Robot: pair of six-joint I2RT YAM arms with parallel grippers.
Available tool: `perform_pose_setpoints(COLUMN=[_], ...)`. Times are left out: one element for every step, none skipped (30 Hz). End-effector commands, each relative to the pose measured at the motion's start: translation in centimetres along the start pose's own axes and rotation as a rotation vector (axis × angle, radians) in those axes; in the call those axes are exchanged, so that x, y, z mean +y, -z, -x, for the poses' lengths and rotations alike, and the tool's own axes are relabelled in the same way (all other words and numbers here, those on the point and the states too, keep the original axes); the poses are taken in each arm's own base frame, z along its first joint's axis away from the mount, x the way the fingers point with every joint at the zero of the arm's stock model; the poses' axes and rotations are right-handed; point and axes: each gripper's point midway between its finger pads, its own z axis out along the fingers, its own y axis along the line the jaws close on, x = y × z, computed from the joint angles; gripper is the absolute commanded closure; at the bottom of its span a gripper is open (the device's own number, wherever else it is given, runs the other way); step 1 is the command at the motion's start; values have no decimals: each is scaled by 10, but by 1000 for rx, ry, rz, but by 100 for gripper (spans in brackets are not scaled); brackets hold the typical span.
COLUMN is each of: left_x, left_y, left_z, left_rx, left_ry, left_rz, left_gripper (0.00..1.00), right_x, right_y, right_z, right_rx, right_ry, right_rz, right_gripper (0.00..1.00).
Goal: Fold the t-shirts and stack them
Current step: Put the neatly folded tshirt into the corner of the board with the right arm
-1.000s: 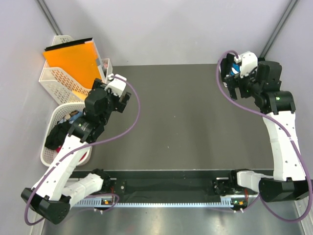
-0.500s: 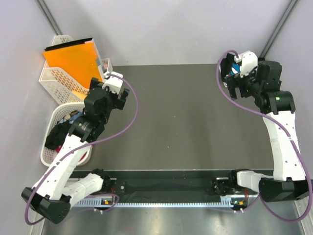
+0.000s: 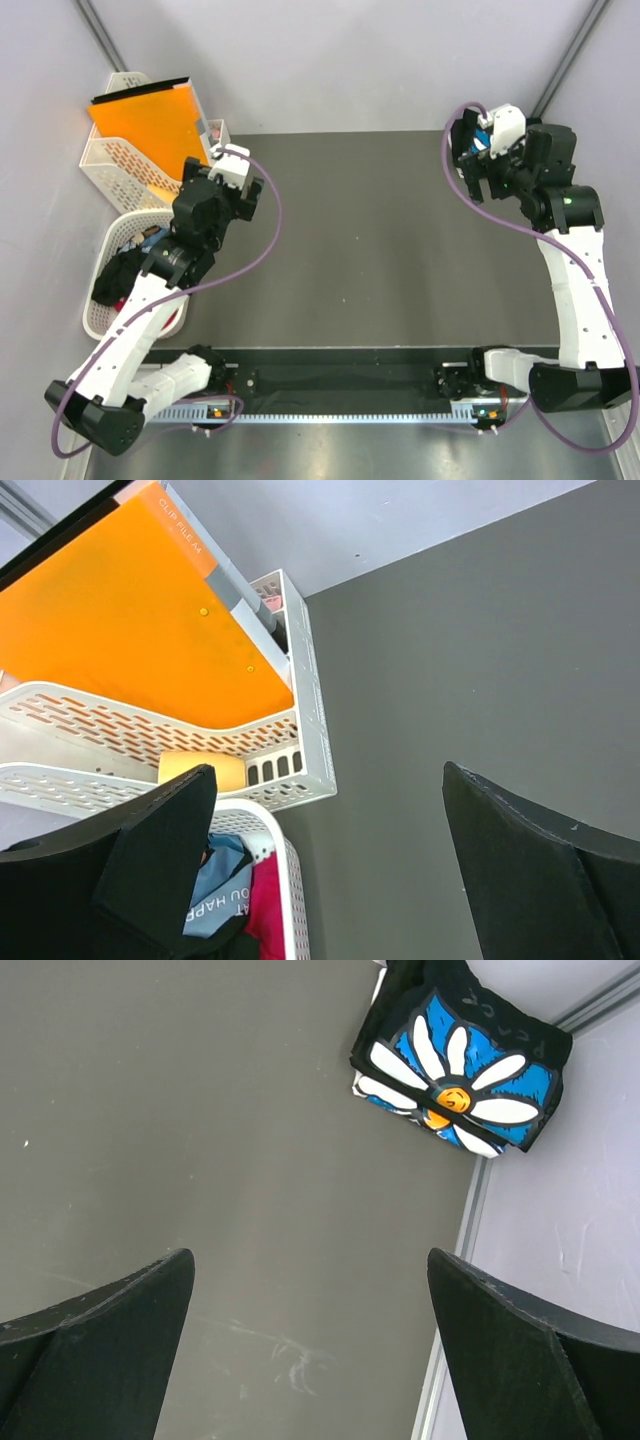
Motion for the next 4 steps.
perform_pose_setpoints(left_x=[11, 11, 11, 11], left_y=[-1, -2, -1, -2], left_z=[21, 21, 21, 21], left_rx=[-68, -67, -68, -68], left_ry=[45, 43, 42, 40], left_rz=[47, 47, 47, 47], left_gripper=[1, 1, 1, 1], right_x=[-1, -1, -1, -1], right_y=[2, 3, 3, 2], right_z=[18, 20, 20, 20], right_rx=[-61, -65, -67, -64], right_ry=[5, 5, 5, 2], right_rz=[5, 3, 4, 5], right_gripper=[0, 0, 0, 0])
